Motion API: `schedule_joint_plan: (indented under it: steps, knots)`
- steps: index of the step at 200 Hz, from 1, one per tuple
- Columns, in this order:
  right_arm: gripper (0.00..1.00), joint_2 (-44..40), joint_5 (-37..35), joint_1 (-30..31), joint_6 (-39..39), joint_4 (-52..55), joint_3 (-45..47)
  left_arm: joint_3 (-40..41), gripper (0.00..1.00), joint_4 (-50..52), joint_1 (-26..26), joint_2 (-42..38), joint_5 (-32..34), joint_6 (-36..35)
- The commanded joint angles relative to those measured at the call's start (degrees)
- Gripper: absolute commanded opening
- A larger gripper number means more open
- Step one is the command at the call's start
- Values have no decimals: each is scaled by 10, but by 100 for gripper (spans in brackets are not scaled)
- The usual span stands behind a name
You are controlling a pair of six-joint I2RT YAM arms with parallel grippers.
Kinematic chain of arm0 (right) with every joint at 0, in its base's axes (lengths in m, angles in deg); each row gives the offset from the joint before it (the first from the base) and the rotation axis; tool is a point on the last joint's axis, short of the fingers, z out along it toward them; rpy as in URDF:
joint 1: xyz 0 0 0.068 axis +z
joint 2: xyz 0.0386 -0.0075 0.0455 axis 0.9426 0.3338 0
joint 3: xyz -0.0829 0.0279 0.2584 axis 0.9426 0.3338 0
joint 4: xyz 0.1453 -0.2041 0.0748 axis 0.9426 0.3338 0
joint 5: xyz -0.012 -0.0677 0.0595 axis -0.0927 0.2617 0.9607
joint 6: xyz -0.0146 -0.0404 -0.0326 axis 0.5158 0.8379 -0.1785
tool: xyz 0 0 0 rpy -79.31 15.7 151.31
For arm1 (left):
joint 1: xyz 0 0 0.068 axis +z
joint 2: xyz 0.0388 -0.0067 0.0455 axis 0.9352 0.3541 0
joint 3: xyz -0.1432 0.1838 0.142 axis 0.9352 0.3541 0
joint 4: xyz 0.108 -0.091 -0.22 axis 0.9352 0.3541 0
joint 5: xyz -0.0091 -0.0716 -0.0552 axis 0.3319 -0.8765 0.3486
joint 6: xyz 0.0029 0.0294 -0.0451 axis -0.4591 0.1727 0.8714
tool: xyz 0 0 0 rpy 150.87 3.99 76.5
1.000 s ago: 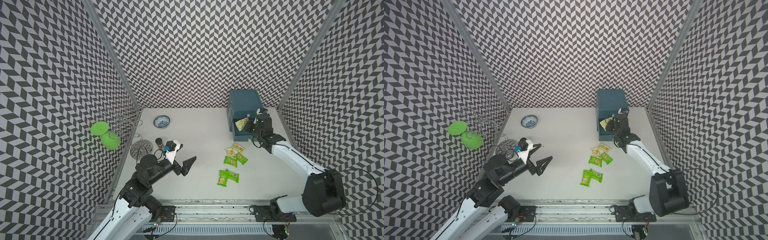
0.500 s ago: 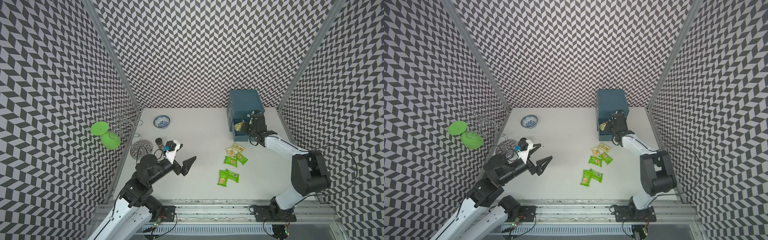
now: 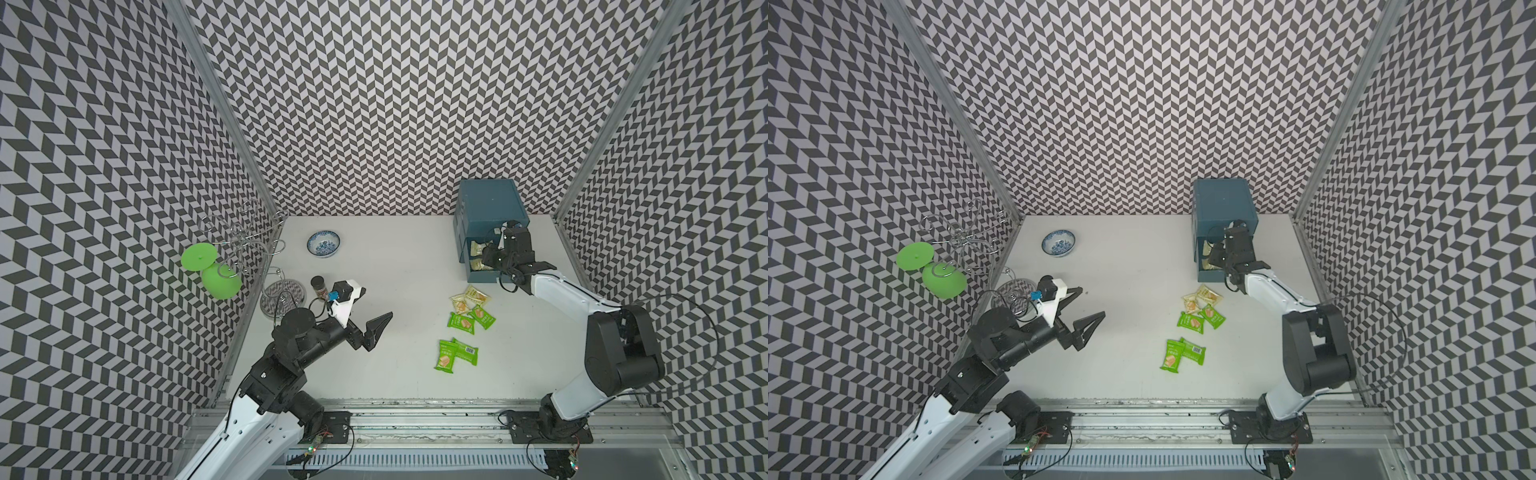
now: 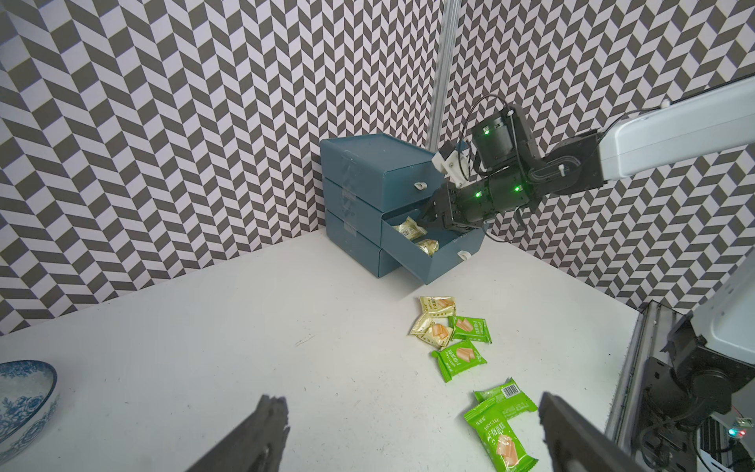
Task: Place the cookies into the drawer by color
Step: Place the cookie in the drawer, then pick up the cookie at the center of the board.
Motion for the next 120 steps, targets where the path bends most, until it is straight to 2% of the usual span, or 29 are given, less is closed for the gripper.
schedule_joint_plan:
  steps: [1, 22, 61, 90, 120]
  knots:
    - [38, -75, -2, -1, 1, -4, -1, 0, 100, -12, 3, 3, -9, -8]
    - [44, -141, 9, 2, 11, 8, 7, 0, 100, -13, 3, 3, -7, -5]
    - [50, -279, 51, 13, 19, 55, 45, 2, 100, -18, 4, 12, 2, 6]
    - [52, -396, 104, 17, -11, 85, 108, 7, 100, -39, 3, 61, -4, 82]
    - [58, -513, 117, 24, -53, 101, 195, 32, 91, -136, -11, 143, -10, 262]
